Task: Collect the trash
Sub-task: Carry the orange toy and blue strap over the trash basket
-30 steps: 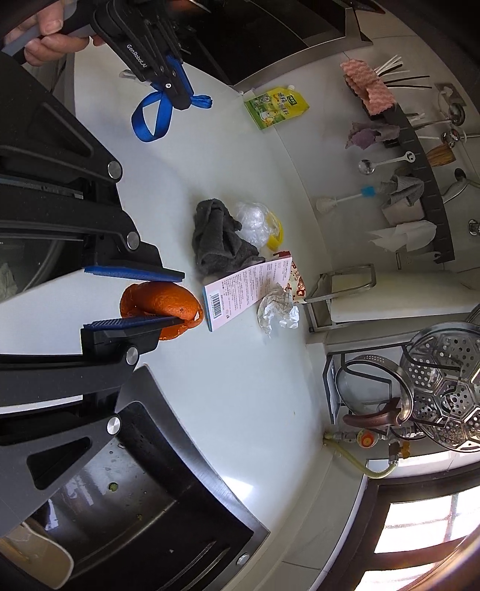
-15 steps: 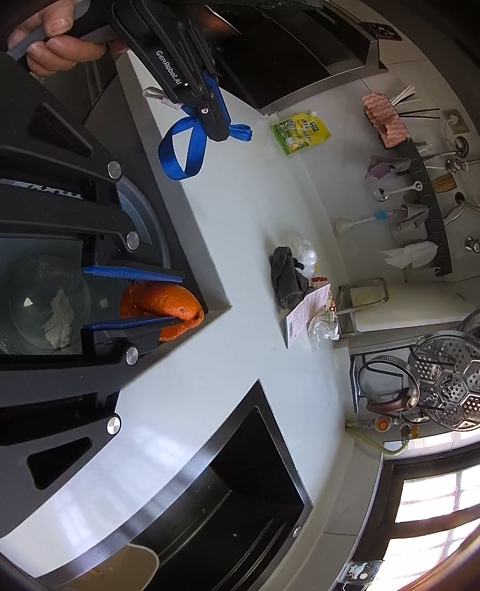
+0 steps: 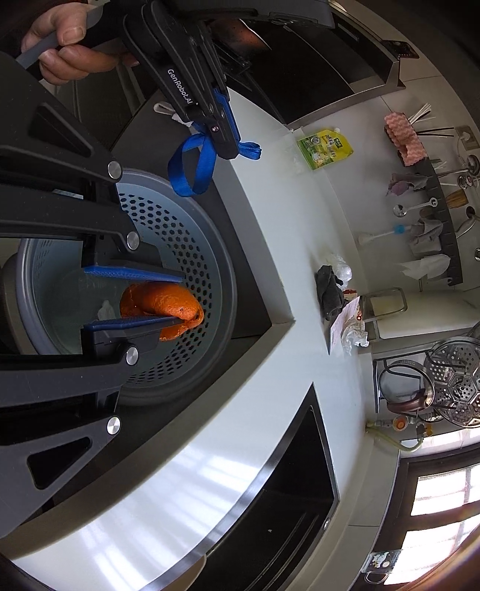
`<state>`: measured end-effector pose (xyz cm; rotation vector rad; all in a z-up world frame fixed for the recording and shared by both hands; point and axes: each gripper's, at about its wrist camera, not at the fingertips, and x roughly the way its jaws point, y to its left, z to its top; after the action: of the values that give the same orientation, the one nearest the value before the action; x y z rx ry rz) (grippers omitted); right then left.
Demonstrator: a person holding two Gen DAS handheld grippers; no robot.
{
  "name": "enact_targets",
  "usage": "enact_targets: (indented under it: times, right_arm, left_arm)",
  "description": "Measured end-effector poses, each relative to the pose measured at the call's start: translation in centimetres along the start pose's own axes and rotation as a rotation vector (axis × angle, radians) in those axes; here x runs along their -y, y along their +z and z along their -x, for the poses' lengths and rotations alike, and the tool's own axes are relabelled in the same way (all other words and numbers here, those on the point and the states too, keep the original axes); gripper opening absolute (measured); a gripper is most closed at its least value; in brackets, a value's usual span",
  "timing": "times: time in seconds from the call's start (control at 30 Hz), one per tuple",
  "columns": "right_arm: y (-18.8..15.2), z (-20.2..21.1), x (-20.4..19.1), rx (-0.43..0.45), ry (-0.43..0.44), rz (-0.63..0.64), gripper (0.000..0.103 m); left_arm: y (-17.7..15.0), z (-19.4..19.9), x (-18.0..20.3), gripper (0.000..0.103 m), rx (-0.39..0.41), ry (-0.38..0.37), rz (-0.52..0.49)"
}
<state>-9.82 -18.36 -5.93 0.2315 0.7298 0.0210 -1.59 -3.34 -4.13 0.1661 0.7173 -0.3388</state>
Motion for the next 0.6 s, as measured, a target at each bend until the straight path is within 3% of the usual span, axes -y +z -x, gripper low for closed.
enact_targets:
  times: [0.6]
  right_arm:
    - [-1.7, -3.2, 0.0, -0.075, 0.051, -0.019, 0.017]
  left_arm:
    - [-2.5, -3.4, 0.9, 0.017, -0.079, -0.017, -0.004]
